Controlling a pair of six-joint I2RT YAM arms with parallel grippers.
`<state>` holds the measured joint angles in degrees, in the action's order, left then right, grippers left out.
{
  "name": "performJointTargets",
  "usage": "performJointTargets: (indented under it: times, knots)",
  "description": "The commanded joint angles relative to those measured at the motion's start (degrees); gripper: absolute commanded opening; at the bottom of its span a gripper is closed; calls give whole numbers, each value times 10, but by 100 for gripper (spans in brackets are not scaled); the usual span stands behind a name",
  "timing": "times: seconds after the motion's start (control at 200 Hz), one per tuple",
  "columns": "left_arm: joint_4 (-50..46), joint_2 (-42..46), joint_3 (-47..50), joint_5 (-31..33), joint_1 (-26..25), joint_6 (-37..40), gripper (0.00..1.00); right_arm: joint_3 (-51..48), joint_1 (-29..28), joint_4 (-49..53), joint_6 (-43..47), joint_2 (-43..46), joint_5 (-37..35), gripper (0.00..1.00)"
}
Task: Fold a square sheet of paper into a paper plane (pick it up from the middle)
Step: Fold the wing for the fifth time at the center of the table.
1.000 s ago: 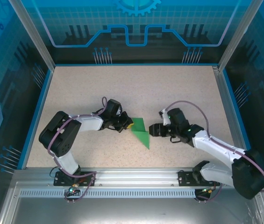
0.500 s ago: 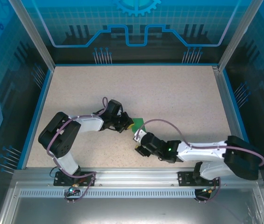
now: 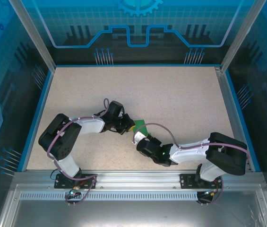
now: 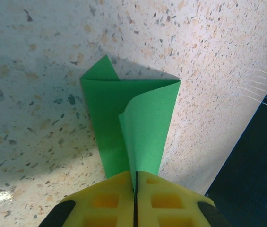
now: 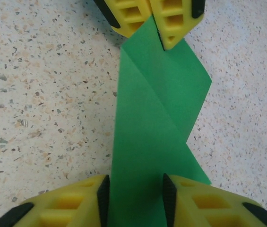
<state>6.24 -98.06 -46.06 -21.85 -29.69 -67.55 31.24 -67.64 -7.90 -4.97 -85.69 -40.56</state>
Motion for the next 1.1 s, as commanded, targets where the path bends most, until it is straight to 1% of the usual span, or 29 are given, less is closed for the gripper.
performJointTargets:
  times: [0.0,0.13,0.18,0.235,0.285,0.33,0.345,0.405,0.45,0.48,0.62,0.69,0.75,0.85,0.97,1.05,1.095]
  knots:
    - [-17,17,-17,1,-4,2,8,2,-9,-21,-18,-6,-25,31]
    - [-25,20,-20,3,-4,5,12,-1,-9,-19,-28,-7,-34,26]
    - [-33,22,-24,6,-4,9,15,-3,-8,-21,-31,-7,-36,21]
    - [-44,23,-26,9,-5,13,24,-4,-7,-24,-32,-9,-35,17]
    - [-49,24,-26,11,-4,14,28,-6,-7,-28,-32,-9,-34,15]
    - [-50,24,-23,14,-4,12,41,-9,-6,-32,-35,-12,-33,13]
    - [-51,24,-22,14,-5,11,44,-9,-5,-34,-35,-12,-32,13]
    - [-51,24,-21,17,-4,9,48,-12,-3,-39,-38,-14,-27,11]
    - [-53,21,-22,18,-4,9,56,-16,0,-47,-38,-15,-22,10]
    - [-52,19,-22,18,-4,9,57,-20,2,-56,-40,-15,-18,10]
    - [-61,1,-37,13,-4,13,58,-30,14,-72,-47,-12,-2,9]
    - [-78,-9,-49,15,-4,20,57,-32,18,-73,-46,-10,0,9]
    - [-84,-15,-55,17,-3,24,56,-38,22,-95,-43,-7,12,9]
    - [-87,-28,-68,10,-3,26,50,-41,26,-95,-46,-7,16,9]
    - [-115,-41,-88,6,-3,36,41,-41,28,-89,-52,-6,14,9]
    - [-133,-41,-92,10,-2,42,32,-41,28,-87,-56,-6,13,10]
    - [-139,-39,-92,13,-3,43,30,-41,29,-85,-58,-6,12,10]
